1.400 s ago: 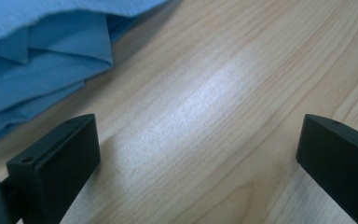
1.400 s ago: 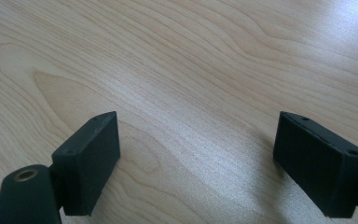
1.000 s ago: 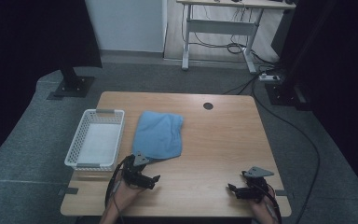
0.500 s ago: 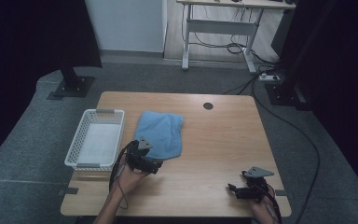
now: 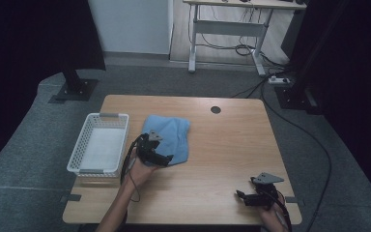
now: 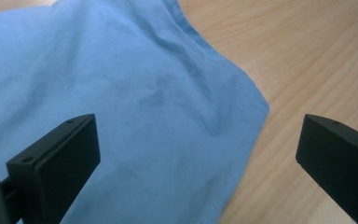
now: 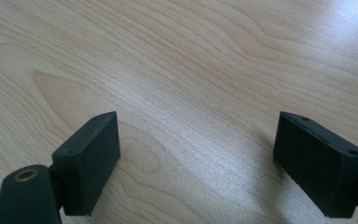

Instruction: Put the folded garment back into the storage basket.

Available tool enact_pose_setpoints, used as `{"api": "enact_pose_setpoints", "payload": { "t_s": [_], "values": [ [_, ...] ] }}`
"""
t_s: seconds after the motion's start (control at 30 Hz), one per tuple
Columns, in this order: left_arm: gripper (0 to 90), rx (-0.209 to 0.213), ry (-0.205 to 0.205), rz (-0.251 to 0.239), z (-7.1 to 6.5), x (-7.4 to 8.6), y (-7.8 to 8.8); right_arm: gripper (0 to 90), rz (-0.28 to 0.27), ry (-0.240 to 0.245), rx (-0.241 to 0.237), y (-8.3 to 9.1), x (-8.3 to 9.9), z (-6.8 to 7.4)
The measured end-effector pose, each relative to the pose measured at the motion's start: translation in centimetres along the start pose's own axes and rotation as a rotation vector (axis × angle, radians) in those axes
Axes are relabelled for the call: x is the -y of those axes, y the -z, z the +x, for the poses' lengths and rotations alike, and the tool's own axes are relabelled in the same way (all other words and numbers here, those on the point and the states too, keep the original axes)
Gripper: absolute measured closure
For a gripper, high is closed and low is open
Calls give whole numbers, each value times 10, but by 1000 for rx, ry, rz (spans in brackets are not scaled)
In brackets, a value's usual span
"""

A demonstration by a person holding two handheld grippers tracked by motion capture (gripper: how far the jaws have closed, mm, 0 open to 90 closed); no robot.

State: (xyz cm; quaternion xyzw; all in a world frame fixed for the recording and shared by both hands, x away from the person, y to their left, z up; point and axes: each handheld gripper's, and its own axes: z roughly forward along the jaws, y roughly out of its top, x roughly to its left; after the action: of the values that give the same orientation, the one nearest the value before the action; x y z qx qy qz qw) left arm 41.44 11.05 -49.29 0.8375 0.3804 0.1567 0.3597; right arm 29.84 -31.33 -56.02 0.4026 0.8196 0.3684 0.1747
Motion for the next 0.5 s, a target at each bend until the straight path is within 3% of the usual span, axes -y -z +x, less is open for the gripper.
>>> {"api": "enact_pose_setpoints", "payload": {
  "t_s": [0.5],
  "values": [
    [0, -47, 30, 54, 18, -23, -36, 143, 0, 0, 0, 0, 0, 0]
  ]
}}
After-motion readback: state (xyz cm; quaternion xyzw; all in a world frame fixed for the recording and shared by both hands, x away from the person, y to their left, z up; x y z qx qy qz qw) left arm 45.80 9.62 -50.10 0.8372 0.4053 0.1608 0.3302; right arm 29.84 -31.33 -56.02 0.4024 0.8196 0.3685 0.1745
